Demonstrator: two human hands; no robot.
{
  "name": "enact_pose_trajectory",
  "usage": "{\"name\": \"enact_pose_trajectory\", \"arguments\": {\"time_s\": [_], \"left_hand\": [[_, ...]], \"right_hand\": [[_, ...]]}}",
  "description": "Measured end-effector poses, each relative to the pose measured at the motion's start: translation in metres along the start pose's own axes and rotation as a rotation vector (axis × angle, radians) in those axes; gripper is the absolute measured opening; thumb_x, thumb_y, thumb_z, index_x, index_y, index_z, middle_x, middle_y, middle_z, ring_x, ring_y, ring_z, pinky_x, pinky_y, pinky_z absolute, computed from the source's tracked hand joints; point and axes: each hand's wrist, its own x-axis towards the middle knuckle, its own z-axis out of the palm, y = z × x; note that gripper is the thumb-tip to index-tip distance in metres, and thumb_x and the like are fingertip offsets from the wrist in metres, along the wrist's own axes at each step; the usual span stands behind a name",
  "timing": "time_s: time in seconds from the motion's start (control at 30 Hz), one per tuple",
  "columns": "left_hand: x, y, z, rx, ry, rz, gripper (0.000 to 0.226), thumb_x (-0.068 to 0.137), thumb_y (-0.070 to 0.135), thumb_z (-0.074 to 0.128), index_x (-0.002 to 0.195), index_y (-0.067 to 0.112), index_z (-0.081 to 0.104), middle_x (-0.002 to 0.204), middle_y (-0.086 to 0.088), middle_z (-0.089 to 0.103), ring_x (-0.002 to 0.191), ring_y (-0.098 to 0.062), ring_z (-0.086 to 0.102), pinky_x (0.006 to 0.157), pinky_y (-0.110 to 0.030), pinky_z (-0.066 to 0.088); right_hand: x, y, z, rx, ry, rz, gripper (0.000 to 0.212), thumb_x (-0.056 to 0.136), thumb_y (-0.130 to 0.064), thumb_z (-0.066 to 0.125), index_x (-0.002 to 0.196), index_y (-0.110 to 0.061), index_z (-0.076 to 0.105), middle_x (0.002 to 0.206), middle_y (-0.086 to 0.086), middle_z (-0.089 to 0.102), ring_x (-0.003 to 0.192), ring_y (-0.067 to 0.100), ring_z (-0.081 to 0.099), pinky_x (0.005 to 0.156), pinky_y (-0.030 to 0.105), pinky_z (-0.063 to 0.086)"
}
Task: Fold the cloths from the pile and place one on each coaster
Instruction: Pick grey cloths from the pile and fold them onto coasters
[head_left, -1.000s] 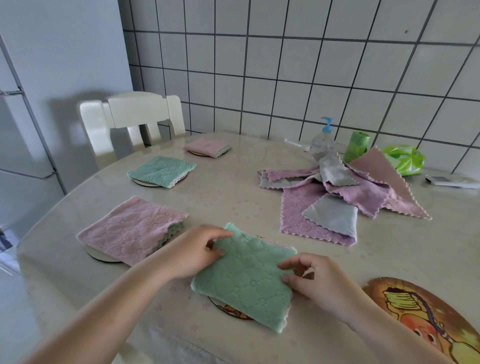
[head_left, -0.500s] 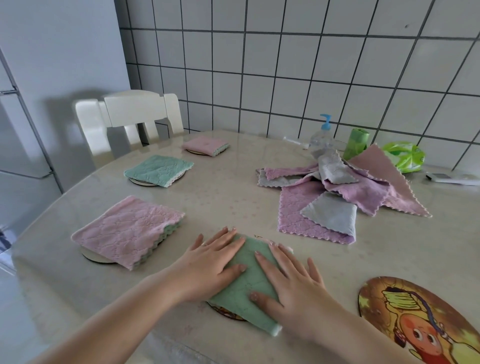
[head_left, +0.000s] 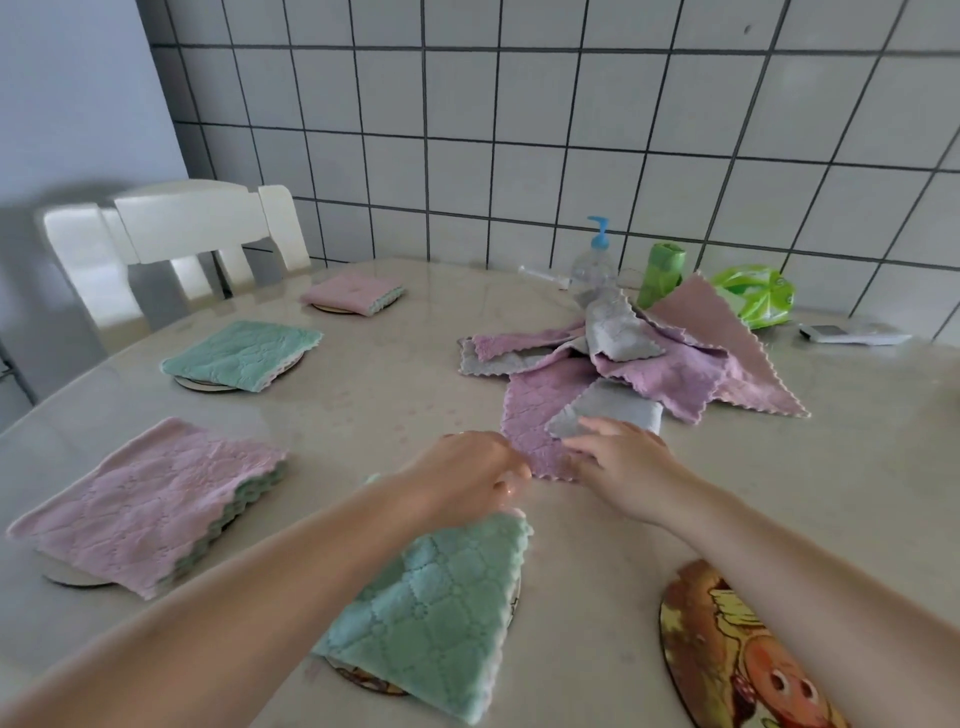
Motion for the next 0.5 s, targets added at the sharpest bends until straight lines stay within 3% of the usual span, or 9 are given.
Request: {"name": "enact_pose_trajectory", "arguments": {"time_s": [0.17, 0.33, 0.43, 0.5], "left_hand": [[0.029, -0.002, -0.001, 0.150, -0.002, 0.051, 0.039, 0.084, 0.024, 0.053, 0.122, 0.028, 0.059, 0.112, 0.000, 0.060, 0.107, -0.021, 0.055, 0.087, -0.031, 0.043], [0.039, 0.001, 0.001, 0.500, 0.092, 0.170, 0.029, 0.083, 0.012, 0.045, 0.105, 0.017, 0.063, 0.097, -0.004, 0.061, 0.092, -0.027, 0.059, 0.068, -0.032, 0.034], [0.044, -0.004, -0.002, 0.418, 0.180, 0.180, 0.023, 0.079, 0.009, 0.045, 0.093, 0.013, 0.062, 0.093, -0.005, 0.062, 0.084, -0.026, 0.059, 0.068, -0.032, 0.039], [0.045, -0.011, -0.012, 0.263, 0.246, 0.101, 0.019, 0.082, 0.013, 0.046, 0.092, 0.016, 0.061, 0.092, -0.003, 0.063, 0.083, -0.025, 0.060, 0.071, -0.033, 0.048]], "right_hand": [[0.014, 0.007, 0.005, -0.174, 0.088, -0.060, 0.033, 0.097, -0.038, 0.036, 0.124, -0.032, 0.055, 0.127, -0.001, 0.051, 0.117, 0.024, 0.044, 0.091, 0.037, 0.035], [0.031, 0.009, -0.001, -0.286, 0.115, -0.022, 0.036, 0.086, -0.006, 0.047, 0.118, -0.020, 0.056, 0.117, 0.004, 0.054, 0.109, 0.028, 0.053, 0.072, 0.031, 0.038], [0.042, 0.017, -0.010, -0.204, 0.152, 0.061, 0.032, 0.090, -0.011, 0.043, 0.115, -0.024, 0.058, 0.118, 0.007, 0.056, 0.101, 0.030, 0.058, 0.080, 0.036, 0.049], [0.047, 0.026, -0.023, -0.105, 0.188, 0.168, 0.028, 0.090, -0.030, 0.041, 0.108, -0.024, 0.062, 0.114, 0.008, 0.060, 0.099, 0.032, 0.058, 0.083, 0.040, 0.049]]}}
